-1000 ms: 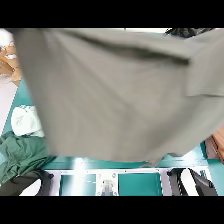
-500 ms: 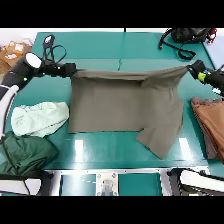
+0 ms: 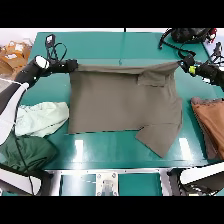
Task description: Fold the shirts.
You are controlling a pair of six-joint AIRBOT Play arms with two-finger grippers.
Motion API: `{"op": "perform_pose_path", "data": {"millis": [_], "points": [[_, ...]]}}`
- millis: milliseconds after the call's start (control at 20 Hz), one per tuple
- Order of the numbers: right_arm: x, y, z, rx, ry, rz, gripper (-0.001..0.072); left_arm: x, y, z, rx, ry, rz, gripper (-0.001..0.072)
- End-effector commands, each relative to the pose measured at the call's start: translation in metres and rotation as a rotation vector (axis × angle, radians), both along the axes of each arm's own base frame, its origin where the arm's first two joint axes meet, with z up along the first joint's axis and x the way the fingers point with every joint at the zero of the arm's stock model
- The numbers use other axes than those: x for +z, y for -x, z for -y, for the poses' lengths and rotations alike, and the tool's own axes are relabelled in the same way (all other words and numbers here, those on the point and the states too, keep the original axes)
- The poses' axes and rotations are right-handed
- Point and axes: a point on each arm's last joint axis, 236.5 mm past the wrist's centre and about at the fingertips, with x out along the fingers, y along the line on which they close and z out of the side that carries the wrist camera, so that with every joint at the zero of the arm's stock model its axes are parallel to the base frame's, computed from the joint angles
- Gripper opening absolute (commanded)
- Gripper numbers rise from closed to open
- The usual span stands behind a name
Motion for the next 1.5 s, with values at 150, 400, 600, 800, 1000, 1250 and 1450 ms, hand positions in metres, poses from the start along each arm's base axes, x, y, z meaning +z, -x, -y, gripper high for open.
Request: {"op": "perform_pose_path", "data": {"millis": [150,400,600,800,1000,1250,1450], "points": [[-0.046,0.049,0.008,0.155,0.076,-0.215,0.0016,-0.05,0.059,0.007,-0.185,-0.102,-0.263,0.0031],[-0.091,0.08,0.0,0.187,0.069,-0.339,0.0016,-0.087,0.092,0.006,-0.182,-0.089,-0.4,0.0031],[-0.108,0.091,0.002,0.187,0.081,-0.378,0.0016,-0.094,0.104,0.003,-0.148,-0.075,-0.473,0.003],[-0.109,0.092,0.002,0.188,0.086,-0.381,0.0017,-0.095,0.11,0.004,-0.137,-0.06,-0.507,0.003],[-0.109,0.092,0.002,0.188,0.086,-0.381,0.0017,-0.092,0.108,0.01,-0.117,-0.015,-0.511,0.0031],[-0.106,0.092,0.002,0.19,0.081,-0.381,0.0184,-0.092,0.114,0.014,-0.067,0.042,-0.569,0.0568],[-0.083,0.097,0.017,0.162,0.051,-0.406,0.0273,-0.078,0.135,0.015,-0.145,0.009,-0.655,0.0569]]}}
